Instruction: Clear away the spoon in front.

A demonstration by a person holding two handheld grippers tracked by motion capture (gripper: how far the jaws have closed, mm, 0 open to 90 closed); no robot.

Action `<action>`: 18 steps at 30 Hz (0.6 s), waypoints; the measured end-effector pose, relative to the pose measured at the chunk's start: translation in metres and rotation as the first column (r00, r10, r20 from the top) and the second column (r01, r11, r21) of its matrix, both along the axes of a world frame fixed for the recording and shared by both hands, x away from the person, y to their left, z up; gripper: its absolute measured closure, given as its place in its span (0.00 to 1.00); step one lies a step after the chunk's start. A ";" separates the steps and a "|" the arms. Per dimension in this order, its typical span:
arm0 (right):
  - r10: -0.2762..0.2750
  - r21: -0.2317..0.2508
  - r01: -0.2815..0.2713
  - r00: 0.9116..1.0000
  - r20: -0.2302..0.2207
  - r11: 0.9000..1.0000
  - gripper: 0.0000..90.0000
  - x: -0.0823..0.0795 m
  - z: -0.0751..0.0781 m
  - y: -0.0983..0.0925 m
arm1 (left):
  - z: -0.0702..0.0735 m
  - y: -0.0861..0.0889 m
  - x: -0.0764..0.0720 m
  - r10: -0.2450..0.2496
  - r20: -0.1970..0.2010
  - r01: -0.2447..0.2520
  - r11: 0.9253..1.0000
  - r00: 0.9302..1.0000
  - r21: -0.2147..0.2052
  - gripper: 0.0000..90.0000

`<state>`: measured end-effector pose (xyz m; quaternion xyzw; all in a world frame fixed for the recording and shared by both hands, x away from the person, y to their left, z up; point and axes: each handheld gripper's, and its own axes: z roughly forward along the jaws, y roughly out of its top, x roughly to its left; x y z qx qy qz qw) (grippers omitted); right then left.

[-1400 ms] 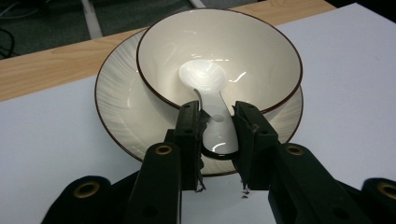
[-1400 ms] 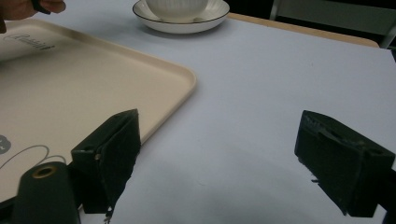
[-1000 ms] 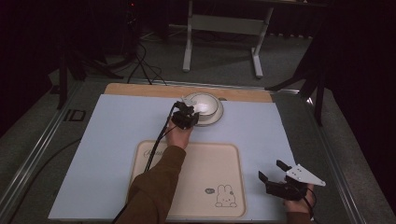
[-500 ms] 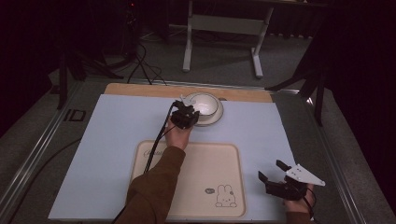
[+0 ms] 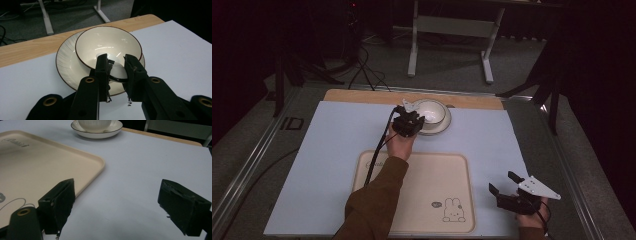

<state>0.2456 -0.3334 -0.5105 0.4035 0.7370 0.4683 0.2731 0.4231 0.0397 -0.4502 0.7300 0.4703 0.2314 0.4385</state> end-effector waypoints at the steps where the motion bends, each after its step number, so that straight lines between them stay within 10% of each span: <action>1: 0.000 0.000 0.000 1.000 0.000 1.000 0.16 0.000 0.000 0.000 | 0.002 0.002 -0.001 -0.001 0.004 0.001 1.000 1.000 -0.001 0.83; 18: 0.000 -0.001 0.000 1.000 0.001 1.000 0.16 0.000 0.000 0.001 | 0.024 0.021 -0.021 -0.017 0.048 0.018 1.000 0.999 -0.018 0.83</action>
